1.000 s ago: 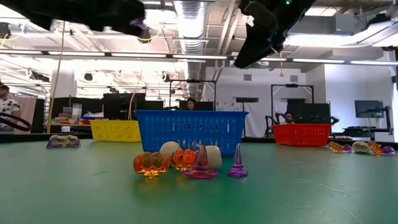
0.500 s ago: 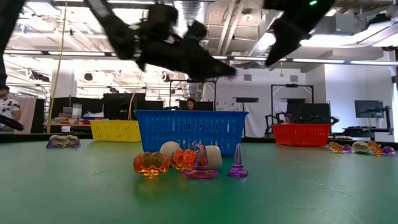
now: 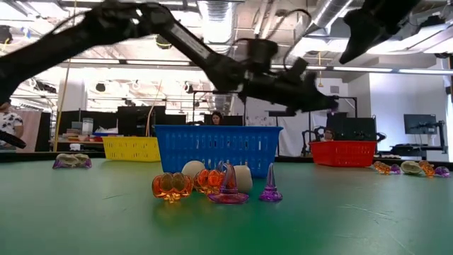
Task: Sort Halloween decoration
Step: Put the purple witch hat toy into the red bin, then put the orange pumpkin toy into the yellow bin
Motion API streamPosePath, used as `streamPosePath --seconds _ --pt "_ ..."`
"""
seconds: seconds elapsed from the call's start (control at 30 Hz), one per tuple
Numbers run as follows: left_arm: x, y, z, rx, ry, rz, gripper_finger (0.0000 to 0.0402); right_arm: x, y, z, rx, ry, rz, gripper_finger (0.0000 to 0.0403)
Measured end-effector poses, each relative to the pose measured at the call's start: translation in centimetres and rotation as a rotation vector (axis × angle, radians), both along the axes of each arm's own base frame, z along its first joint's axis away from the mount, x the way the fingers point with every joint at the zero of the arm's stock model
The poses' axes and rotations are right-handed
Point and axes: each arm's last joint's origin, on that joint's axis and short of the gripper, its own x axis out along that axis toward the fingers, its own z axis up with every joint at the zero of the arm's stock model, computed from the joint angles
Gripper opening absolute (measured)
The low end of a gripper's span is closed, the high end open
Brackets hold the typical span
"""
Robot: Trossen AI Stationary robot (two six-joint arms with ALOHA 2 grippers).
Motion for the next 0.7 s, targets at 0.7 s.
streamPosePath --seconds 0.7 --pt "3.8 2.1 -2.5 -0.028 0.158 0.186 0.0114 -0.1 0.0 0.0 -0.008 -0.013 -0.013 0.0137"
